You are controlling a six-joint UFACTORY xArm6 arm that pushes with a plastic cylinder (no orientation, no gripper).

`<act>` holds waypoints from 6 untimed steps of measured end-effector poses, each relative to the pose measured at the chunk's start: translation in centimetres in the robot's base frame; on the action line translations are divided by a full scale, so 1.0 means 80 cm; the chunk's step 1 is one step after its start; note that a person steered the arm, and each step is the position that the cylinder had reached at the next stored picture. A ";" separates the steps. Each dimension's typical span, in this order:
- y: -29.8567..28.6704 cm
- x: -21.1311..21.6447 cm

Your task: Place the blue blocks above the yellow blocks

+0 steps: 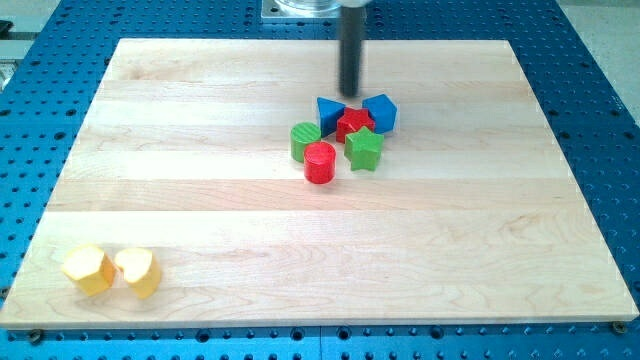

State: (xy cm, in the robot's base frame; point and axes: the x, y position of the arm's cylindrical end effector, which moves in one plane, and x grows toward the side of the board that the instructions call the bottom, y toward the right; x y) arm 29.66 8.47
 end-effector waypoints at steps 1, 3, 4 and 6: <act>0.067 0.054; 0.050 0.078; 0.013 0.070; -0.113 0.070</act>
State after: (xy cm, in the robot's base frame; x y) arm 35.25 -0.54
